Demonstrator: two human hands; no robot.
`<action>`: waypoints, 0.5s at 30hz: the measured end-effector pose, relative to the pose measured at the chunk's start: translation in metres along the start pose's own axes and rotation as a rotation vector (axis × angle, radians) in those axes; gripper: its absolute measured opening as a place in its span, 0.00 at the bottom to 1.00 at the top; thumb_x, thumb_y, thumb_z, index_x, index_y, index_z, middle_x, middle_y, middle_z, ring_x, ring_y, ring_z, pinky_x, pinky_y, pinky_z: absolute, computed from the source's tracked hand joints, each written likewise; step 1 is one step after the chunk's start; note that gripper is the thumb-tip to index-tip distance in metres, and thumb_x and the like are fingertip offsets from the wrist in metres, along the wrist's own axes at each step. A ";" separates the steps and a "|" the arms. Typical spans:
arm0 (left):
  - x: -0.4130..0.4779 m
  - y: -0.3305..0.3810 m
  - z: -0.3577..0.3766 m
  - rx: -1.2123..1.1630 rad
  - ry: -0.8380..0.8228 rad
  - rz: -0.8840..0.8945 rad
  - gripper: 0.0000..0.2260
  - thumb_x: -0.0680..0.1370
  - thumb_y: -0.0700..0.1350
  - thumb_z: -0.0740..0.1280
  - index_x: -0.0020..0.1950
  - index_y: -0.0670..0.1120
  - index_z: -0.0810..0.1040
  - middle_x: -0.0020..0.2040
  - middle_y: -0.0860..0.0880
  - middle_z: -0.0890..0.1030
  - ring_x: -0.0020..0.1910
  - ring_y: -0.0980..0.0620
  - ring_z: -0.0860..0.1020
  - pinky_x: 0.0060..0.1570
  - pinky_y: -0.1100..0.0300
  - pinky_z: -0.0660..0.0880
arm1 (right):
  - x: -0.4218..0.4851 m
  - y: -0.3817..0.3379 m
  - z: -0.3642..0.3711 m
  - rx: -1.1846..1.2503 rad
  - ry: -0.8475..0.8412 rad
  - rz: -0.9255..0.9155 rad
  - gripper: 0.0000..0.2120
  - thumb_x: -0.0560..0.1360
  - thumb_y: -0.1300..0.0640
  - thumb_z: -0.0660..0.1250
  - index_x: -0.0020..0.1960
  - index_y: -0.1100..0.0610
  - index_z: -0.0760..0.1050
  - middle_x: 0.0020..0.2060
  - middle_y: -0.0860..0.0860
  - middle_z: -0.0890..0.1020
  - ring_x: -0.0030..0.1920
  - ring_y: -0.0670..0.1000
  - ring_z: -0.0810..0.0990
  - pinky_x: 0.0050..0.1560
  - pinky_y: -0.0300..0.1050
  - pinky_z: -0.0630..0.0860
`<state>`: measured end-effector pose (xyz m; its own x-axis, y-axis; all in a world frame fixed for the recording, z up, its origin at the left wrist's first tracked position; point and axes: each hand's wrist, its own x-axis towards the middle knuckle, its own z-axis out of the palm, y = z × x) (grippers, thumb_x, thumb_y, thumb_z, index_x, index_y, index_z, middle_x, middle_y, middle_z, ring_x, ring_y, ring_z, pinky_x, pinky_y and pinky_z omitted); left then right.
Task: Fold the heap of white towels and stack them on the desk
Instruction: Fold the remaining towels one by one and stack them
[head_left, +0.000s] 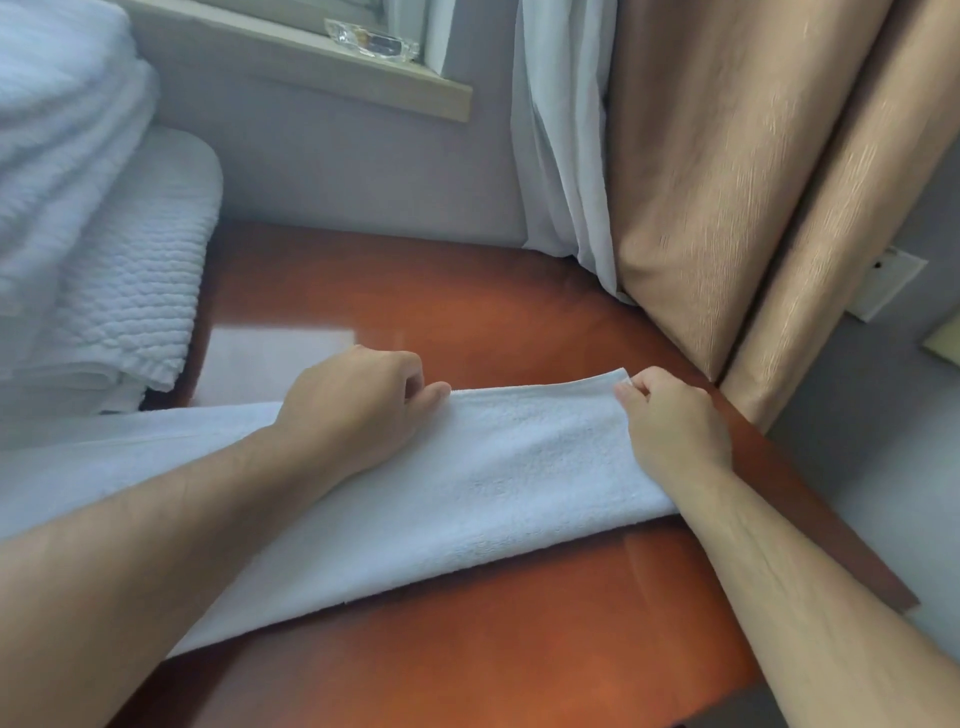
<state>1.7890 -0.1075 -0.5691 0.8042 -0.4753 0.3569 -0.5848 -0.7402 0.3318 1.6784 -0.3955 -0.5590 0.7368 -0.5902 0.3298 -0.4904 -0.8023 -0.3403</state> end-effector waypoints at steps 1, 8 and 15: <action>-0.001 0.000 0.000 -0.003 0.010 0.005 0.19 0.80 0.63 0.58 0.36 0.52 0.70 0.32 0.56 0.75 0.37 0.51 0.74 0.31 0.58 0.64 | 0.000 -0.001 0.001 -0.021 0.006 0.005 0.15 0.81 0.43 0.57 0.39 0.48 0.71 0.32 0.45 0.77 0.34 0.47 0.74 0.32 0.46 0.63; -0.015 0.005 -0.002 -0.002 0.028 0.063 0.11 0.81 0.55 0.55 0.43 0.52 0.70 0.35 0.53 0.74 0.39 0.47 0.74 0.35 0.53 0.72 | -0.009 -0.018 -0.007 -0.211 0.036 -0.064 0.05 0.81 0.52 0.62 0.48 0.50 0.75 0.47 0.49 0.79 0.49 0.57 0.76 0.49 0.53 0.71; -0.022 -0.002 -0.011 -0.069 -0.080 0.113 0.07 0.81 0.41 0.55 0.53 0.53 0.66 0.46 0.52 0.76 0.43 0.44 0.75 0.41 0.48 0.75 | -0.031 -0.073 0.006 0.112 0.048 -0.116 0.11 0.76 0.49 0.64 0.36 0.51 0.73 0.29 0.45 0.76 0.35 0.43 0.75 0.31 0.41 0.64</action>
<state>1.7714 -0.0903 -0.5676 0.7373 -0.5922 0.3252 -0.6756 -0.6467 0.3539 1.6939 -0.3185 -0.5497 0.7611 -0.5002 0.4129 -0.3467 -0.8518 -0.3928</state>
